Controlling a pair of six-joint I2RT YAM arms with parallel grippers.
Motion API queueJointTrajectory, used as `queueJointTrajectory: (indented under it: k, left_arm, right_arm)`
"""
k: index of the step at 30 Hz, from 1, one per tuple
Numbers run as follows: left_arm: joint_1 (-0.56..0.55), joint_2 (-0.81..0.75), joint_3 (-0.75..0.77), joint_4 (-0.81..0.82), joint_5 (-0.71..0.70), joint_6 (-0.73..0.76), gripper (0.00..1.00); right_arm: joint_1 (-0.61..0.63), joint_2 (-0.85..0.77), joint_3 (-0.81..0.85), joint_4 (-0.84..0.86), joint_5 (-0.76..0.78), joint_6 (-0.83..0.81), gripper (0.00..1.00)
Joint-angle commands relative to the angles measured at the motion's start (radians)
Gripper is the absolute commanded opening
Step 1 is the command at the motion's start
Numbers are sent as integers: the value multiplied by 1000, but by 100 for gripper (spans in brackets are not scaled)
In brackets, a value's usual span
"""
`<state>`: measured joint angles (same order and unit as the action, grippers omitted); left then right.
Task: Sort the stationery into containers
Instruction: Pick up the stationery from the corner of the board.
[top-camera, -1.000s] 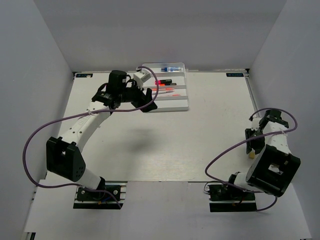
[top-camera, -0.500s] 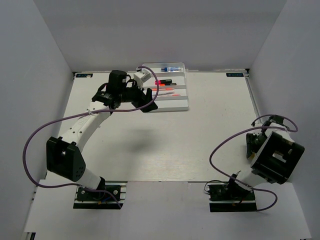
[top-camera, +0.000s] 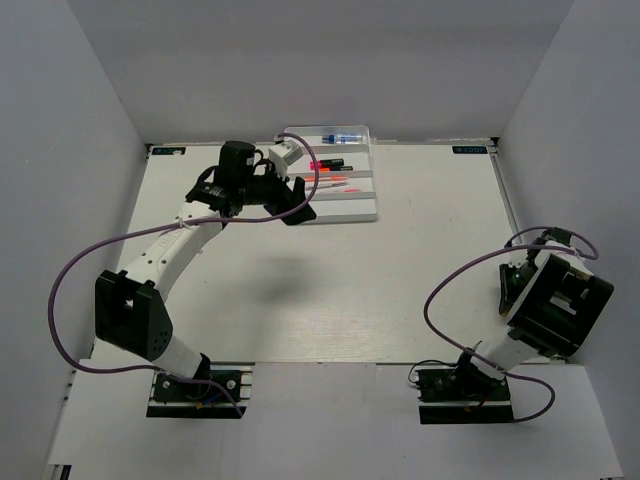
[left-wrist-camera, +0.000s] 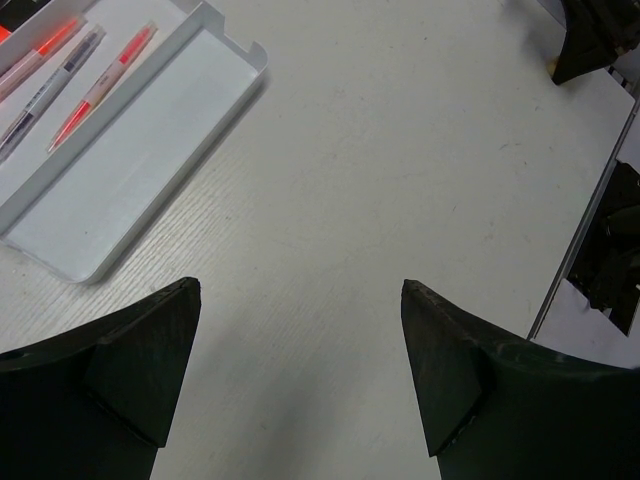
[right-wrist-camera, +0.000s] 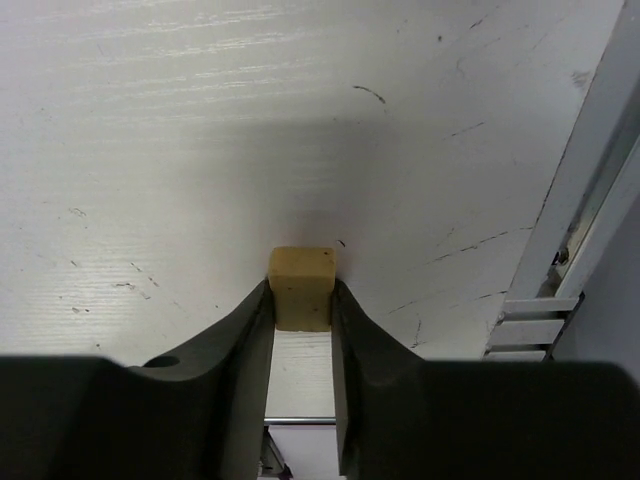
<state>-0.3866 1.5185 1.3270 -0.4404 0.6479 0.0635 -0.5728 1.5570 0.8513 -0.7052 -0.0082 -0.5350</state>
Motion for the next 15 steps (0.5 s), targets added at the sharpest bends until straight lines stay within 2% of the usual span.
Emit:
queueJointTrajectory:
  k: [1, 3, 4, 8, 11, 12, 15]
  left_arm:
    - [6, -23, 0, 6, 10, -7, 91]
    - [17, -32, -18, 20, 10, -53, 92]
    - [38, -40, -56, 47, 34, -141, 92]
    - [103, -54, -133, 97, 105, -310, 98]
    - [184, -70, -175, 108, 87, -398, 98]
    - [230, -75, -183, 101, 61, -407, 98]
    - [284, -72, -181, 48, 9, -412, 98]
  right_arm:
    - [10, 28, -1, 3, -111, -10, 27]
    - [16, 25, 6, -20, -136, -23, 18]
    - [34, 23, 20, -31, -165, -31, 16]
    - [109, 18, 84, -80, -223, -48, 2]
    - [206, 34, 179, -103, -245, -63, 0]
    - [270, 53, 256, -115, -262, -66, 0]
    - [358, 110, 418, -149, -297, -63, 0]
